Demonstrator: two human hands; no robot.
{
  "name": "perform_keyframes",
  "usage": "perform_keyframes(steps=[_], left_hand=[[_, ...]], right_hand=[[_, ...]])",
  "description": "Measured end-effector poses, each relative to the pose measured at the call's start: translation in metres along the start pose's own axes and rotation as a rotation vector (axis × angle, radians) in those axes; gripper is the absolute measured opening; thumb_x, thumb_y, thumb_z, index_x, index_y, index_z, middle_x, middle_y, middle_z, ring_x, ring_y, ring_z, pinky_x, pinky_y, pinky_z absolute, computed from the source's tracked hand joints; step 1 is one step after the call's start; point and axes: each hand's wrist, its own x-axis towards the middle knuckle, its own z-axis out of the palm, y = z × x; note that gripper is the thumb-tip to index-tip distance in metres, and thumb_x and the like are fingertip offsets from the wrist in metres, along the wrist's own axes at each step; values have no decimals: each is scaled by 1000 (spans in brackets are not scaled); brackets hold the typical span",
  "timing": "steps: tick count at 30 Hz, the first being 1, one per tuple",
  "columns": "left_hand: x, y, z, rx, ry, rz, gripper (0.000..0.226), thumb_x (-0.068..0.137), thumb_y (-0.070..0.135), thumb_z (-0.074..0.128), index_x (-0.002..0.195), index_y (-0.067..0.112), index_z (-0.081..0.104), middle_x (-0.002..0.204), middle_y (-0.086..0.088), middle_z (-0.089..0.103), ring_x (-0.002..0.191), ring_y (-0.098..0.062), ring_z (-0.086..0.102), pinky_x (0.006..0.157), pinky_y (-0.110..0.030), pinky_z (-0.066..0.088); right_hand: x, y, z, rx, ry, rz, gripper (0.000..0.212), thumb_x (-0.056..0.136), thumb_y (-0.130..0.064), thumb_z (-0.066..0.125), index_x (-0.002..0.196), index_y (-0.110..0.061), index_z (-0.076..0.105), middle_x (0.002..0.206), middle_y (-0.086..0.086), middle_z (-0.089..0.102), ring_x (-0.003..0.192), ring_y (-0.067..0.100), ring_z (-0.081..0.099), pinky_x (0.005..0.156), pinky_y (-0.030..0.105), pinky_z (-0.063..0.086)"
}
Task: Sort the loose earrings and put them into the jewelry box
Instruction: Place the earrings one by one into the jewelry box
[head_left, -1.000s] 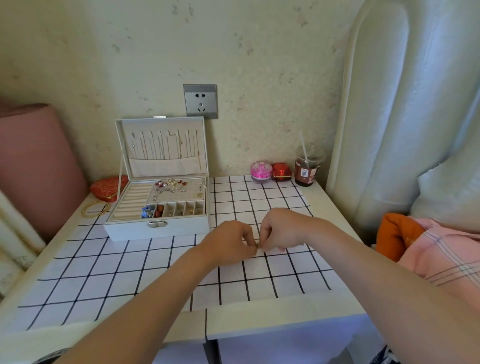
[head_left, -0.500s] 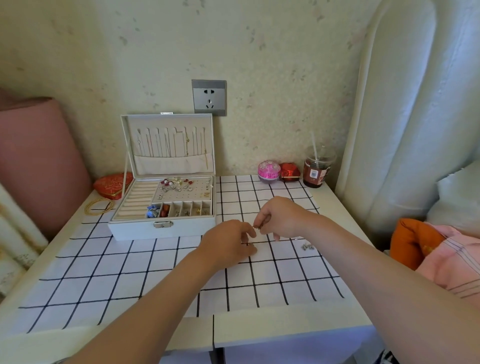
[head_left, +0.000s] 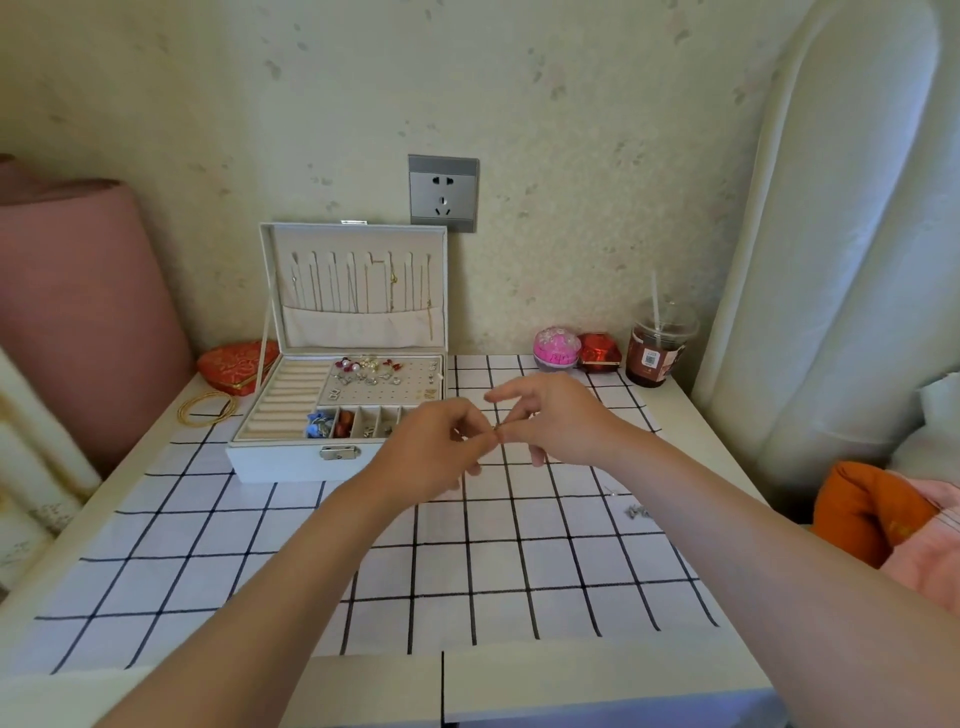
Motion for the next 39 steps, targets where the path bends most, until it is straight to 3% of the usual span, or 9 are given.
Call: perform_keyframes(steps=[5,10,13,17,23,27,30,35,39], left_hand=[[7,-6,-33,-91,192,22,8,93,24,65,98,30,67,86,2,67,61,-11,65,64,-27,55],[12,-9,-61,-183,261,12,11,93,21,65,94,28,73,85,3,67,61,-8,61,53,-13,43],[13,-12,-72,-192,257,4,9,93,23,66,92,24,74,89,-5,68,56,-8,61,51,-12,44],[13,-16,-85,-251,284,17,10,94,19,64,92,18,74,93,-11,70,56,-6,58,55,-11,47],[22,-21,-106,-267,358,-6,14,95,25,63,96,15,73,92,-7,72,55,-5,59,47,-10,41],[24,-29,-121,-247,359,-24,12,94,26,65,93,17,74,82,3,70,55,-5,59,48,-9,42],[23,-42,-131,-167,393,-40,10,94,25,64,98,20,73,82,3,71,54,-4,60,55,-14,49],[18,-63,-142,-189,483,-126,15,98,24,58,98,18,72,77,1,66,49,-5,52,43,-12,40],[16,-69,-144,-248,463,-172,26,101,24,51,94,15,74,76,3,61,51,-7,50,45,-13,40]], right_hand=[[18,-28,7,198,91,-61,16,85,-9,77,94,-22,71,84,-2,76,44,14,59,49,20,44],[37,-56,18,369,73,-76,24,82,-4,79,105,-10,76,84,0,77,46,12,55,45,14,42],[51,-70,24,356,101,-102,24,84,-5,78,107,-8,75,66,-10,71,46,9,53,44,12,41],[72,-82,34,309,167,-157,16,84,-9,78,99,-15,78,70,-11,72,47,15,52,44,14,40],[96,-91,47,280,215,-215,8,85,-14,77,91,-20,79,74,-11,75,44,11,52,48,17,44],[107,-98,54,160,212,-272,8,85,-14,78,86,-22,78,85,-9,75,42,-1,54,51,18,49],[117,-99,62,56,212,-303,7,85,-19,78,84,-26,76,82,-14,71,54,-9,60,57,11,46],[131,-84,87,-235,133,-291,8,85,-30,77,79,-32,73,79,-17,68,81,1,64,80,30,54],[131,-79,101,-421,153,-336,5,85,-36,76,84,-32,75,84,-15,65,81,5,61,74,34,55]])
